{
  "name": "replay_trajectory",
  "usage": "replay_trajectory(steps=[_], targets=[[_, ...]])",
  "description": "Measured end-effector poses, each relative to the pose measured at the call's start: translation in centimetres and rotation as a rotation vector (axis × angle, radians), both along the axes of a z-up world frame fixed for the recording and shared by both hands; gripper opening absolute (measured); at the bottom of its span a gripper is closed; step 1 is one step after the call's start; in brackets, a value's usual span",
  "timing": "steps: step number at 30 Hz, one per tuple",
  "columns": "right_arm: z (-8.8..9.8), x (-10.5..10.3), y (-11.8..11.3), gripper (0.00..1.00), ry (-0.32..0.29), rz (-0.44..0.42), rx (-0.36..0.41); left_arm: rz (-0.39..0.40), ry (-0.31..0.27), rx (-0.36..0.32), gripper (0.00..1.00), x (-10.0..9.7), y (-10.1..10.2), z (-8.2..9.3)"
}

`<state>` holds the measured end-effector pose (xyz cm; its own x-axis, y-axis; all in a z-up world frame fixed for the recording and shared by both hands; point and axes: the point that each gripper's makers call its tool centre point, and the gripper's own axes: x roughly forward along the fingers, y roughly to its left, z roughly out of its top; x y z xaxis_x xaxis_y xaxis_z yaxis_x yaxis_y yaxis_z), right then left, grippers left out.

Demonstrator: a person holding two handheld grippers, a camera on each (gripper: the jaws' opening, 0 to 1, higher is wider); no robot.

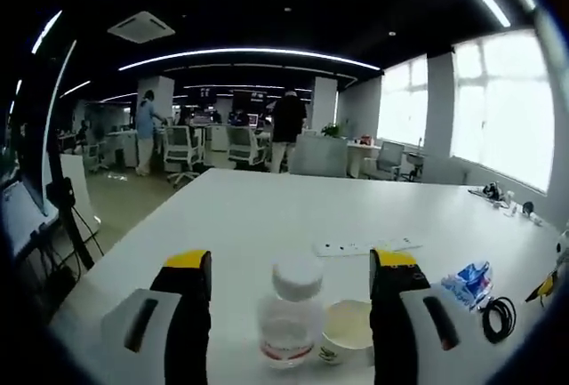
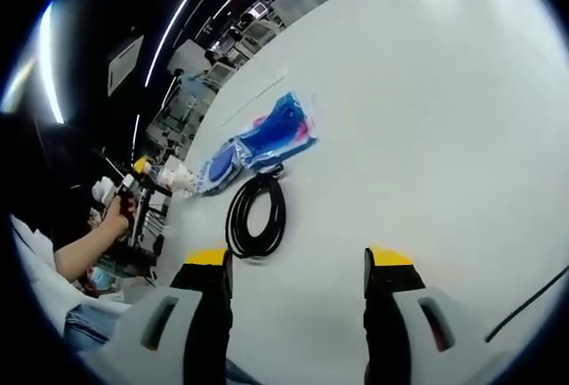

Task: Arrange the tabletop items into an orderly group along one side of the table until the central work area is clear of visible clutter.

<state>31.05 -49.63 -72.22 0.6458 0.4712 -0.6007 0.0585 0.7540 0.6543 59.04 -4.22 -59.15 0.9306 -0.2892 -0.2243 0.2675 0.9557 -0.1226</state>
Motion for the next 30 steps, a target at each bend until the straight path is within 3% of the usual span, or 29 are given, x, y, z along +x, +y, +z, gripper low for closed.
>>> replay_trajectory(steps=[8,13,17,19,23,30], targets=[[1.2,0.8,0.6,0.63,-0.075,0.047,-0.028,-0.066,0.077,0.055,0.88,-3.0,-0.6,-1.0],[1.6,1.0,1.6,0.64,-0.14,0.176,-0.117,-0.105,0.138,0.044,0.92,-5.1,-1.1,-1.9],[2.0,1.0,2.6,0.65,-0.173,0.269,-0.155,-0.16,0.195,0.103,0.97,-7.2,-1.8,-2.8],[2.1,1.0,2.7,0.67,-0.181,0.289,-0.169,-0.194,0.232,0.12,0.98,-8.5,-2.5,-3.5],[2.2,0.8,2.9,0.72,-0.201,0.337,-0.204,-0.203,0.246,0.128,0.97,-10.3,-3.0,-4.0],[1.9,-0.2,2.7,0.74,-0.182,0.387,-0.231,-0.246,0.301,0.16,0.99,-13.7,-3.5,-5.0]])
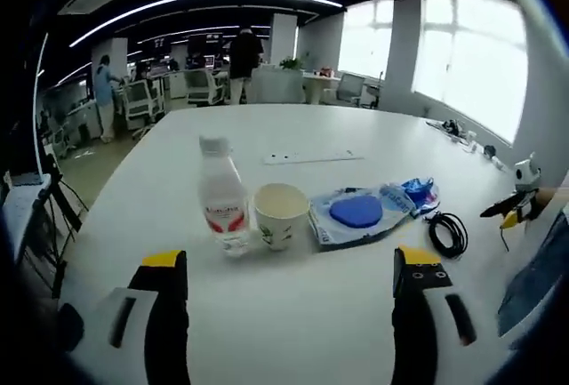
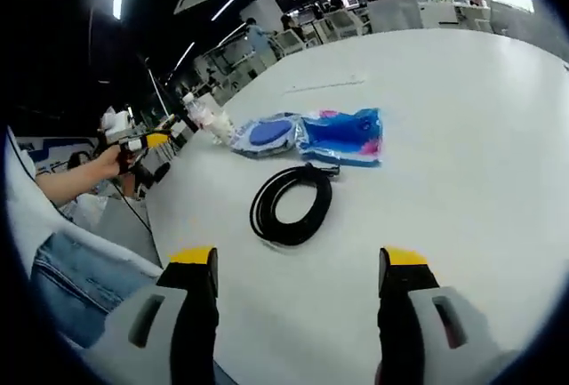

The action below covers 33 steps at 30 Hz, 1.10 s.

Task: Arrange the tabletop items into an orderly group along one side of the table until the central work area is clear of visible clutter.

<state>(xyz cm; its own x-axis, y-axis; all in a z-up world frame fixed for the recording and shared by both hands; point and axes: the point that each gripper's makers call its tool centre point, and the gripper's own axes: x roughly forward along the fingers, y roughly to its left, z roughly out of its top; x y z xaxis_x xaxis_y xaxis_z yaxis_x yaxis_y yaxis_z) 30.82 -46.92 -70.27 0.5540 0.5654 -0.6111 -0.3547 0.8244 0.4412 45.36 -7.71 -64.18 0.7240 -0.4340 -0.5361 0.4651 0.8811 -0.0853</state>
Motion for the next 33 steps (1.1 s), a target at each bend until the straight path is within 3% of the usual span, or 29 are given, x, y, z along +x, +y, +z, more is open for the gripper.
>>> replay_trajectory(steps=[13,26,33], targets=[[0.9,-0.2,0.9,0.86,-0.021,-0.003,-0.026,0.018,0.011,-0.012,1.0,-3.9,1.2,1.1],[0.9,-0.9,2.1,0.87,-0.006,0.003,-0.021,0.009,0.01,-0.014,0.99,-5.1,1.5,2.0],[1.1,-1.0,2.2,0.86,-0.007,0.002,-0.021,0.013,0.009,-0.019,0.99,-4.9,2.9,1.4]])
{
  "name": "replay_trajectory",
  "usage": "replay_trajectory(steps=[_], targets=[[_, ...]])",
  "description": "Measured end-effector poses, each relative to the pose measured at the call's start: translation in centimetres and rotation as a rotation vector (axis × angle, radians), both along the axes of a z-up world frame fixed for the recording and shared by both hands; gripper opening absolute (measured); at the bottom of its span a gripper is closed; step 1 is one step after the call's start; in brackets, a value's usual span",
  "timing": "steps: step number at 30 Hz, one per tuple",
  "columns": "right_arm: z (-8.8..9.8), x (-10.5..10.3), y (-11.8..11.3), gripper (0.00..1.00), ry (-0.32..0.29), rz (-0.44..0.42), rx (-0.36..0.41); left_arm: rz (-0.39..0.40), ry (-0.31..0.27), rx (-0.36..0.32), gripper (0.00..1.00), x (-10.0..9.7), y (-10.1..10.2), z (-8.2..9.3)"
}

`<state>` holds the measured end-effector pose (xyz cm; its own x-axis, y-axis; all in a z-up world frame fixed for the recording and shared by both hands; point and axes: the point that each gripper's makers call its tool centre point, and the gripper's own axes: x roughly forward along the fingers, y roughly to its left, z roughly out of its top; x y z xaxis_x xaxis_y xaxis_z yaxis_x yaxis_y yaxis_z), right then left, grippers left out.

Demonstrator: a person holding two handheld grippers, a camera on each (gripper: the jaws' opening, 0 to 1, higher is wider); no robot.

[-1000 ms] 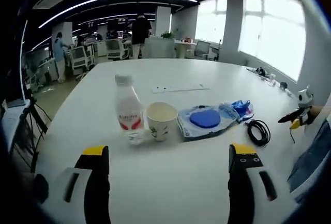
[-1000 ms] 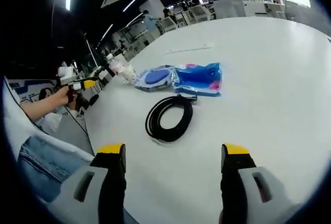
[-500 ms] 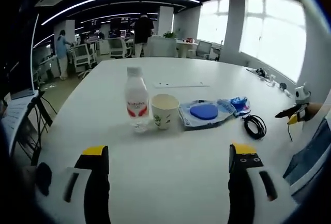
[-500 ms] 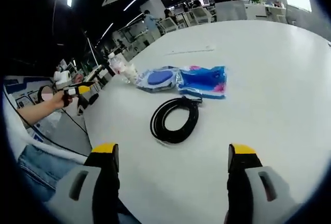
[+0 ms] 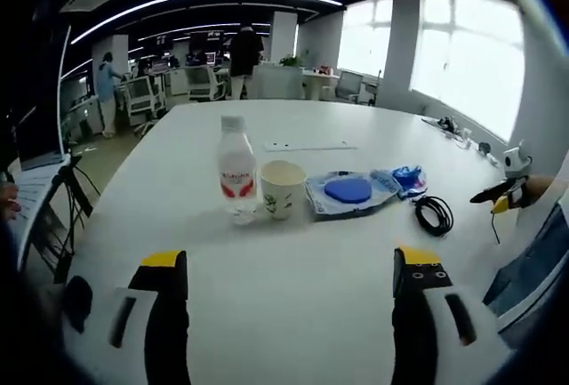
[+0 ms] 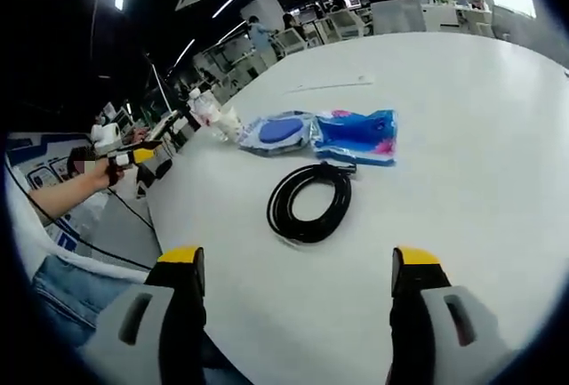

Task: Arrange the tabletop items into an orderly group along one side of the table until the central work area is clear of visible clutter.

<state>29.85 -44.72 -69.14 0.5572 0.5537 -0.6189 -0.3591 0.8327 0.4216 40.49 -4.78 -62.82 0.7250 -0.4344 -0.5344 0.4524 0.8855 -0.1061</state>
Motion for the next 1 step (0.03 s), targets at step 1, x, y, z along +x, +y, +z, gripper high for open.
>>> replay_trajectory(steps=[1], targets=[[0.03,0.0,0.04,0.86,0.0,0.0,0.001,0.002,0.0,-0.001,0.99,0.07,0.2,-0.06]])
